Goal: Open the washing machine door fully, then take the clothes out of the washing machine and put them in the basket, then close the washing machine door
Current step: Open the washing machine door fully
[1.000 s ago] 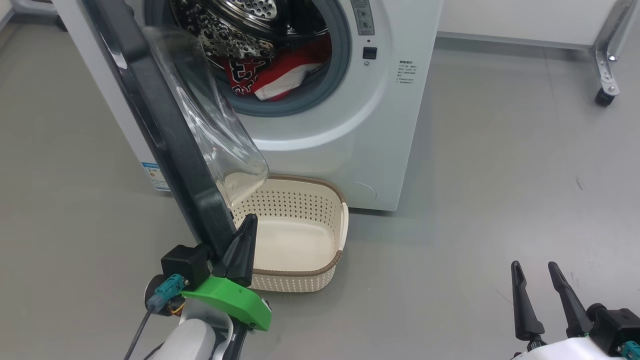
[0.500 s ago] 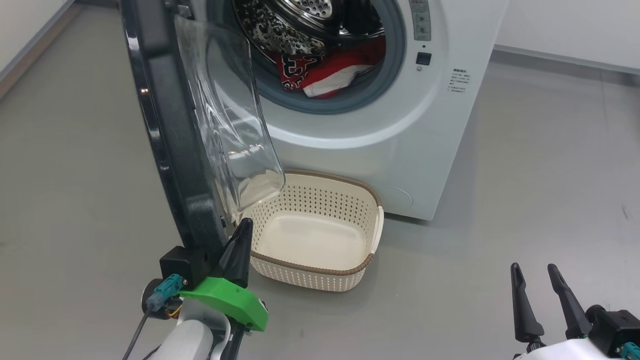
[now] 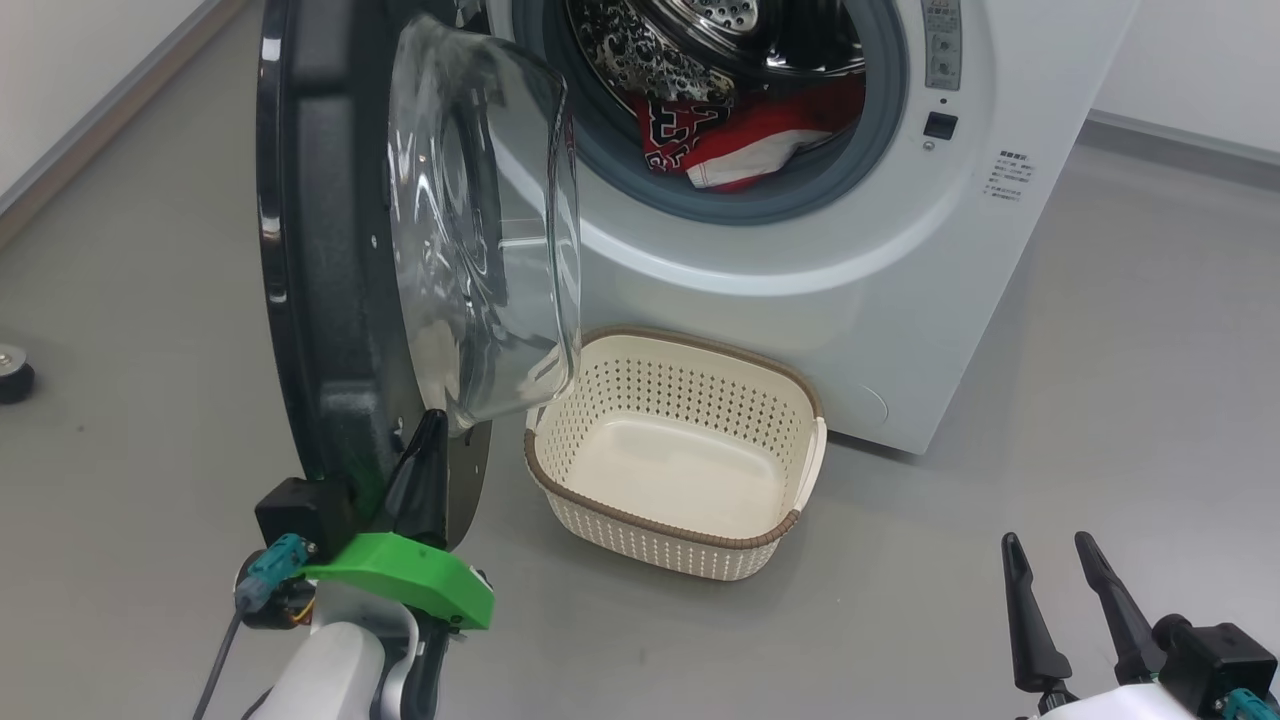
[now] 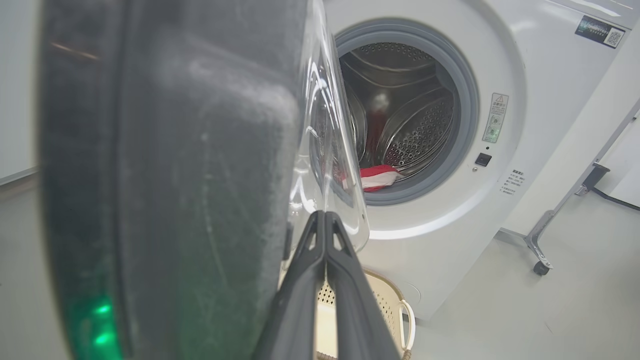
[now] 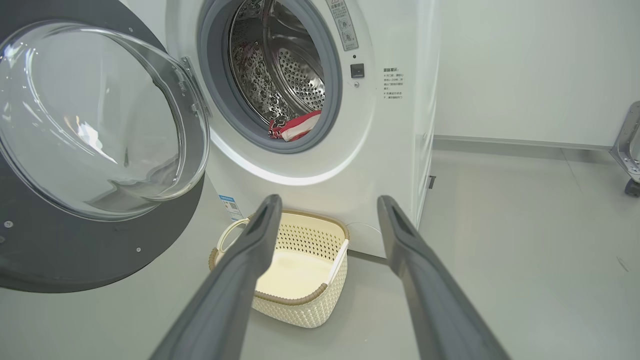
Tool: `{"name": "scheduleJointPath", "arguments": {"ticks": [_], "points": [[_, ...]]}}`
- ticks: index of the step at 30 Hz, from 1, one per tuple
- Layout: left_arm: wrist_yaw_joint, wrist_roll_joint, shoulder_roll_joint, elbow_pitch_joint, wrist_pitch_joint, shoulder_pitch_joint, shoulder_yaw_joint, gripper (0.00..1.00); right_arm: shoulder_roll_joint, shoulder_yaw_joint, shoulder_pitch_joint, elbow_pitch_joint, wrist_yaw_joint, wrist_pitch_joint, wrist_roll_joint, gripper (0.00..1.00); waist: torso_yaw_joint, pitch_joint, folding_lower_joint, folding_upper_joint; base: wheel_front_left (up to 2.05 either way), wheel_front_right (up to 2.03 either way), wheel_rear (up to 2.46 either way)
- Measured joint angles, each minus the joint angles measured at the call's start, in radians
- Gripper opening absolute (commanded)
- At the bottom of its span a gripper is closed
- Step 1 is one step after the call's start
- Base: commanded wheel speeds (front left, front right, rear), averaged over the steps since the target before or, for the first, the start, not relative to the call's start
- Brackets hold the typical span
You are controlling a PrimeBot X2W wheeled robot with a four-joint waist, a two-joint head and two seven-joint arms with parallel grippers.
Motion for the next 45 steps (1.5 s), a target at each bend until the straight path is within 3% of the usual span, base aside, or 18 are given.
{"name": "scheduleJointPath", "arguments": {"ticks": [32, 45], "points": [[0.018, -0.009, 0.09, -0.03, 0.0, -0.076, 0.369, 0.0, -0.042, 0.002, -0.081, -0.036, 0.007, 0.014, -0.045, 1.0, 0.041, 0.214, 0.0, 0.0, 0.0, 0.0, 0.0], [0.015, -0.018, 0.102, -0.003, -0.003, -0.105, 0.452, 0.0, -0.053, 0.003, -0.125, -0.04, 0.007, 0.027, -0.052, 1.0, 0.033, 0.266, 0.0, 0.0, 0.0, 0.0, 0.0]]}}
